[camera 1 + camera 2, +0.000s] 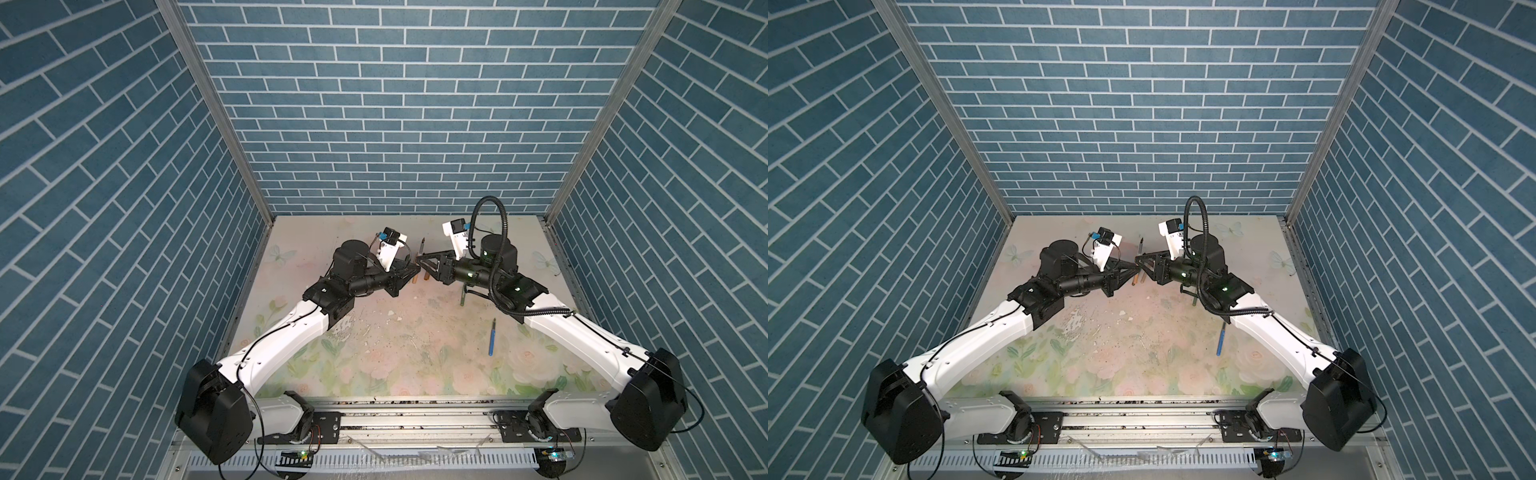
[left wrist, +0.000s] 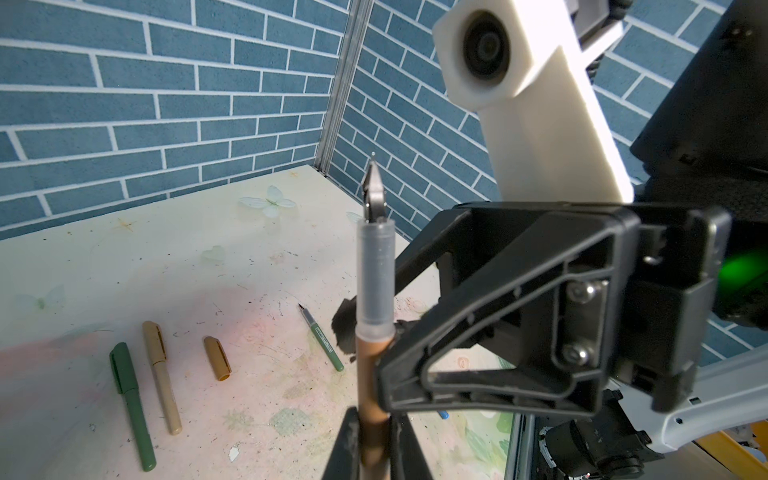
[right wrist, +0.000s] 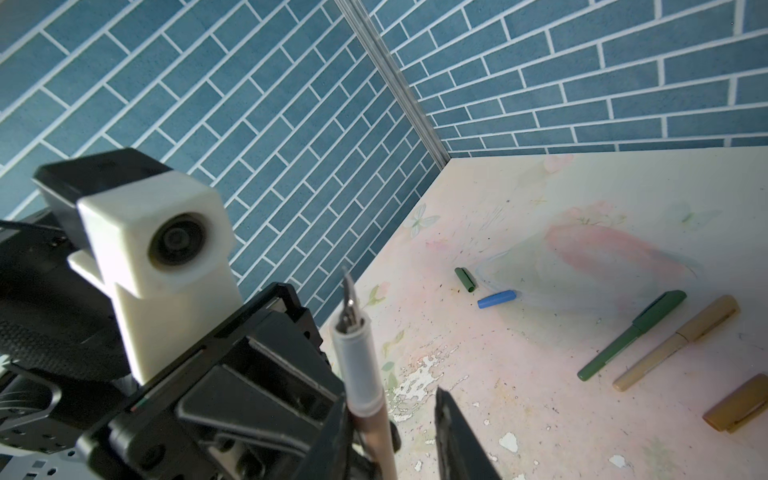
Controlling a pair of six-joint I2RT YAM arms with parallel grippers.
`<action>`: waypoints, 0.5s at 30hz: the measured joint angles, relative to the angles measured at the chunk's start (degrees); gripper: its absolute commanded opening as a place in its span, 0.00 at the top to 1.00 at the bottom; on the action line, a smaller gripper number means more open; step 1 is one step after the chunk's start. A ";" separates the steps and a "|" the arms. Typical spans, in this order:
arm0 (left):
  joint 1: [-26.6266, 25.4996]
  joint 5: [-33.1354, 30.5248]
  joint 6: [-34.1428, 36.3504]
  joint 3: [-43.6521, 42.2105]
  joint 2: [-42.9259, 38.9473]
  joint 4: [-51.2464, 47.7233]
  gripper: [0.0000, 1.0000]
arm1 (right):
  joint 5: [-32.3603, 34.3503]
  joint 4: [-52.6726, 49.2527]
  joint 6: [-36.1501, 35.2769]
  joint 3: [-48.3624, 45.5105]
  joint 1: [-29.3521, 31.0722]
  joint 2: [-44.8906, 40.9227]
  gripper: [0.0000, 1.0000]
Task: Insert the pens into the pen caps
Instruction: 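Lift the brown pen upright to the table centre while the right gripper approaches, then move the right gripper away from the pen to above the loose tan cap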
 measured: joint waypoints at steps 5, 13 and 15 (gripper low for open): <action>0.00 0.33 -0.39 0.00 0.09 0.09 0.95 | -0.83 0.52 0.68 0.63 0.35 0.70 0.97; -0.28 1.49 -0.76 0.13 1.66 -0.50 0.48 | -0.46 0.02 0.72 0.63 0.37 0.57 1.00; -0.28 1.90 -0.83 0.39 2.71 -1.05 0.55 | -0.22 -0.46 0.61 0.63 0.37 0.55 1.00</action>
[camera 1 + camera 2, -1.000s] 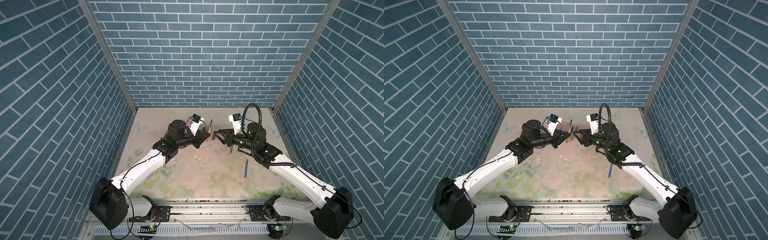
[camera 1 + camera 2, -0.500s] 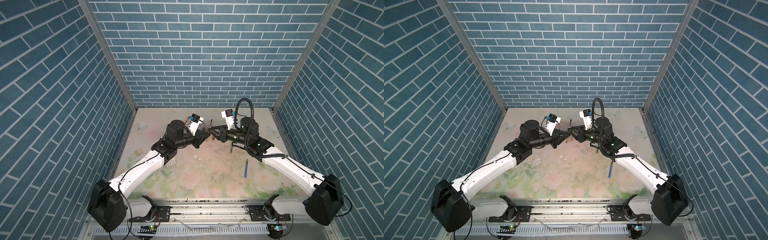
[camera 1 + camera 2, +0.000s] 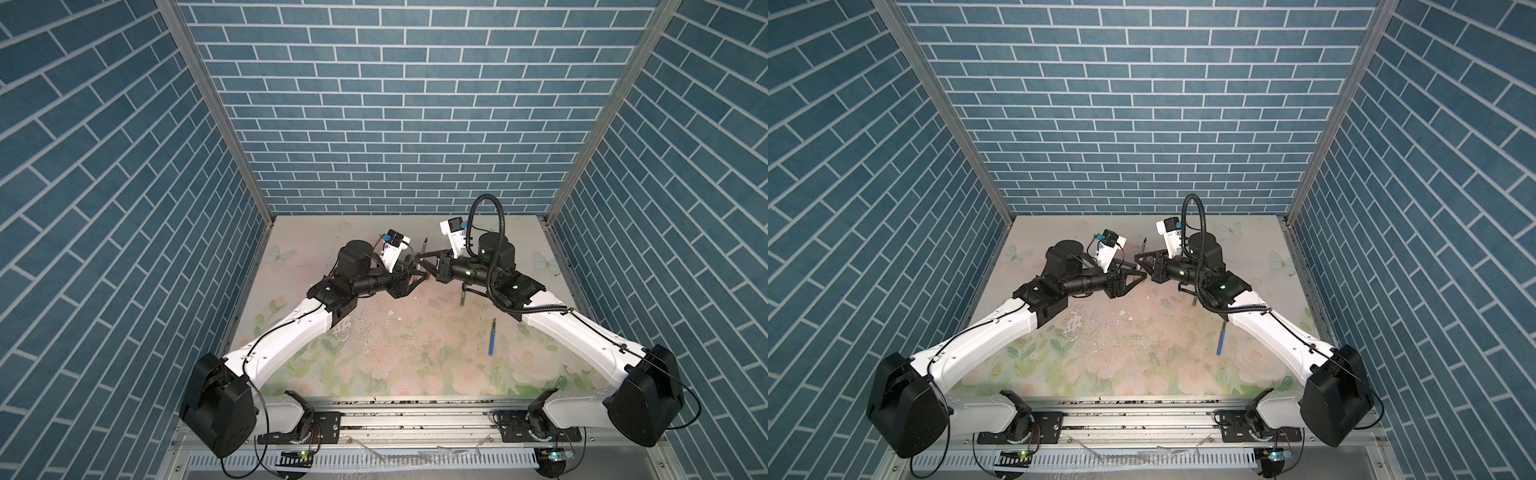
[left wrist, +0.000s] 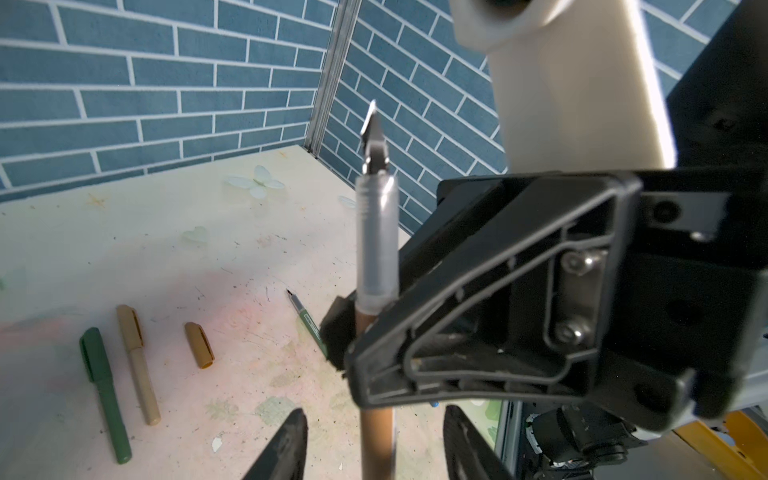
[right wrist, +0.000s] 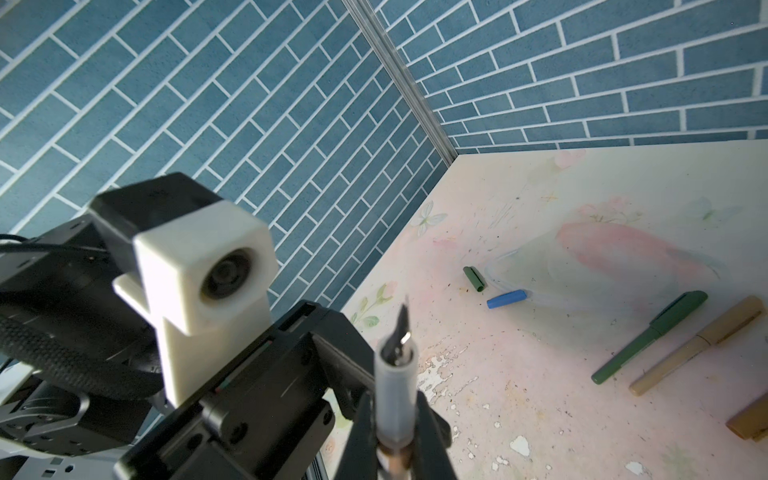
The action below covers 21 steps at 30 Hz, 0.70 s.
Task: Insert the pens into the pen caps
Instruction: 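Move the right gripper away from the pen to above the loose tan cap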
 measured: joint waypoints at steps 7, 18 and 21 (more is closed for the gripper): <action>-0.09 0.94 -0.37 0.28 1.33 -1.07 0.79 | 0.79 -0.70 -0.04 0.00 0.00 -0.11 1.00; -0.28 0.31 -0.96 0.00 1.25 -0.70 1.00 | 0.76 -0.81 0.00 0.00 0.00 -0.39 0.65; -0.48 -3.15 -1.33 -1.51 -0.07 0.79 1.00 | 2.27 -2.29 -0.02 -0.13 0.20 -2.14 0.65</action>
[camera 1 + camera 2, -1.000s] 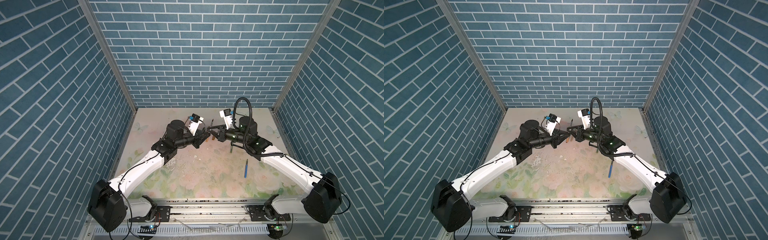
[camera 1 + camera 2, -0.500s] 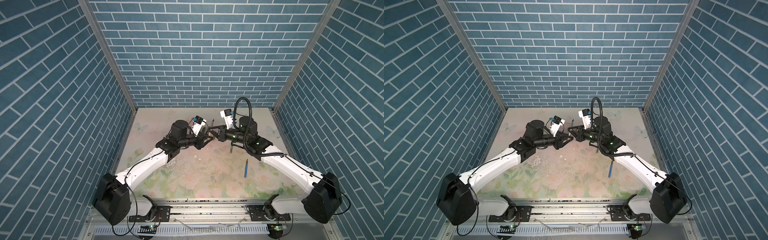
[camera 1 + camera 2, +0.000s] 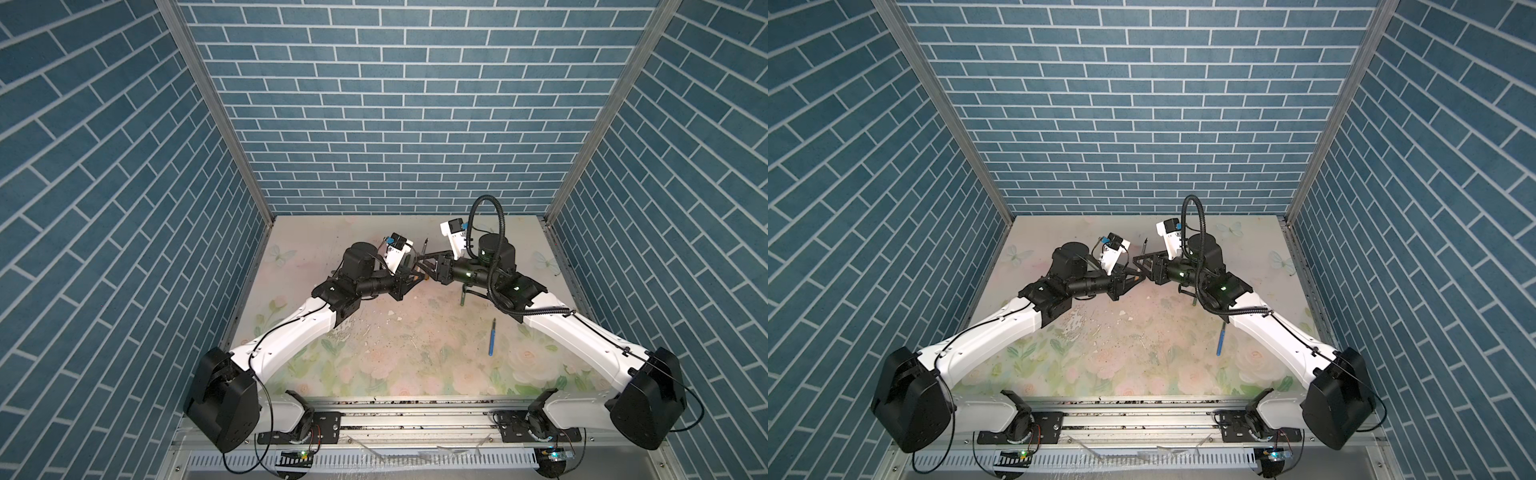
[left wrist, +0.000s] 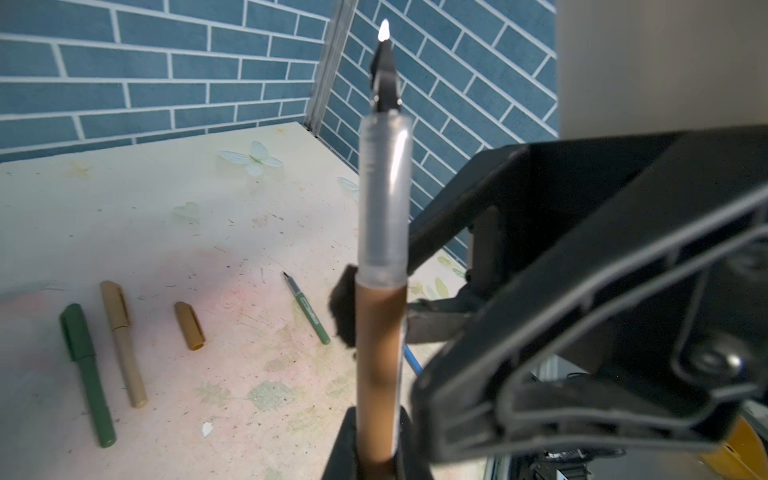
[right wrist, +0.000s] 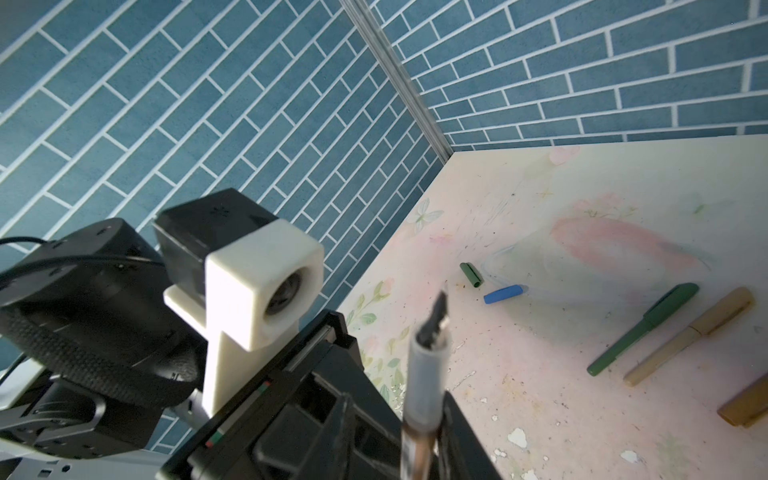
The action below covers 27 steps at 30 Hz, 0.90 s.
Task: Insert the pens into the pen caps
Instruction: 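Move the right gripper away from the pen to above the loose tan cap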
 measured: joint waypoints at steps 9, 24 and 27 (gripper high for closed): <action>0.24 -13.05 -1.51 -8.59 -10.58 6.54 1.00 | 12.81 -6.84 -0.96 -1.42 -3.69 -4.46 0.83; 0.22 -16.81 -4.20 -10.12 -14.67 11.47 1.00 | 19.47 -25.40 -3.48 23.10 -8.41 40.30 0.75; 0.22 -16.35 -4.74 -10.12 -14.21 11.85 1.00 | 19.45 -26.60 -3.48 26.93 -9.05 44.46 0.75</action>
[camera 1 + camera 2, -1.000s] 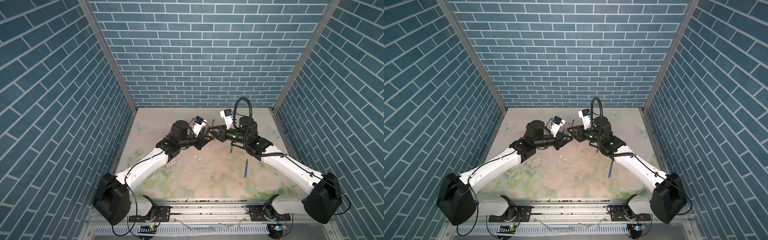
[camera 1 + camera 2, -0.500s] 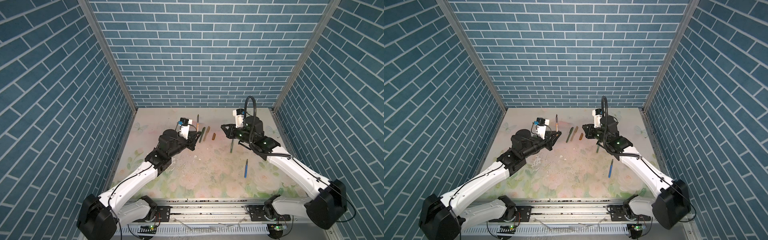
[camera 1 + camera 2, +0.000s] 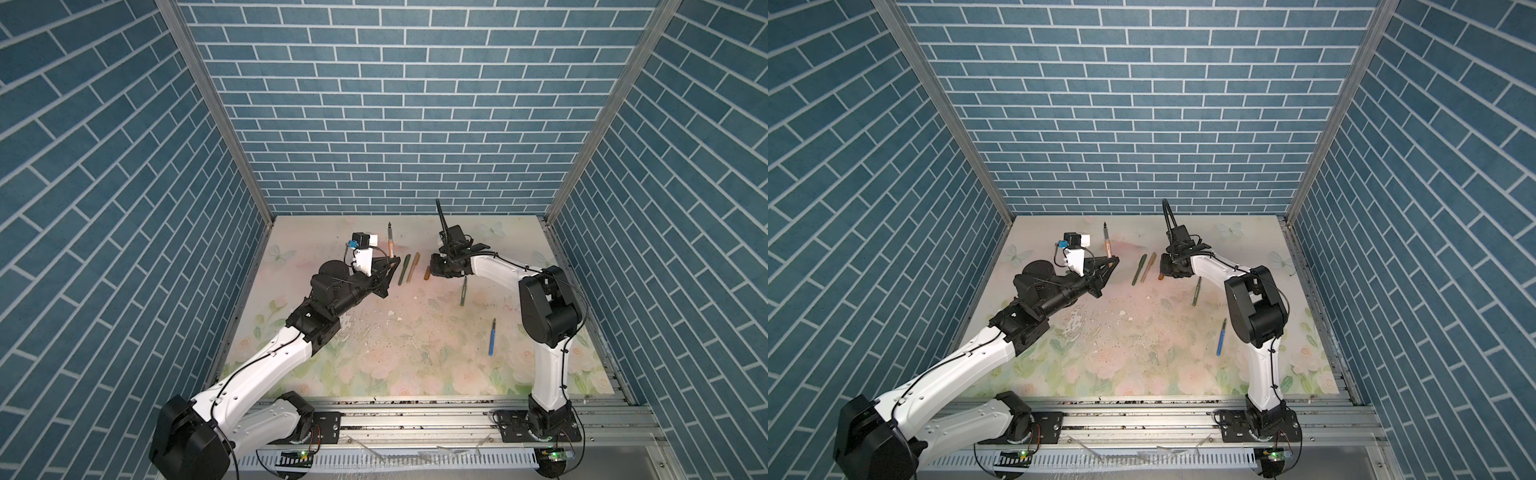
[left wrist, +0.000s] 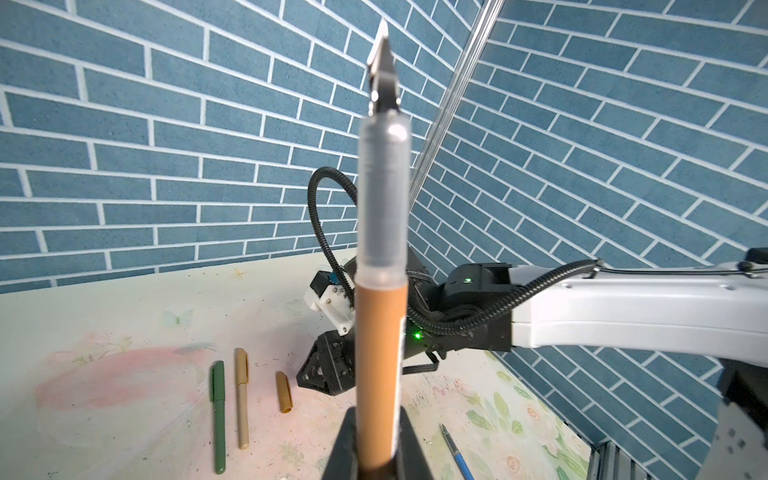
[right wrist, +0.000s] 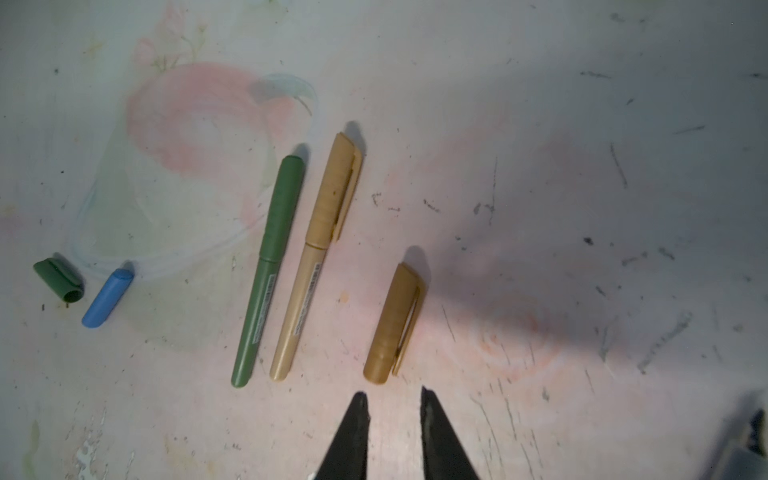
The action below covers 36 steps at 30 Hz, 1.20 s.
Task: Insert the pens into the pen caps
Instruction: 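Move the right gripper away from the pen to above the loose tan cap, then lower the right gripper and close it on the tan cap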
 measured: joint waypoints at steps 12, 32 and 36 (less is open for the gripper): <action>0.00 1.62 -1.27 0.00 1.55 0.50 1.00 | -1.40 -2.19 0.00 5.07 -0.55 4.83 0.75; 0.00 3.30 -2.34 0.00 3.43 0.92 1.00 | -3.26 -4.07 -0.02 9.79 -0.55 9.81 0.74; 0.00 3.30 -2.36 0.00 3.52 0.92 1.00 | -3.58 -4.28 -0.17 10.73 -0.55 10.62 0.75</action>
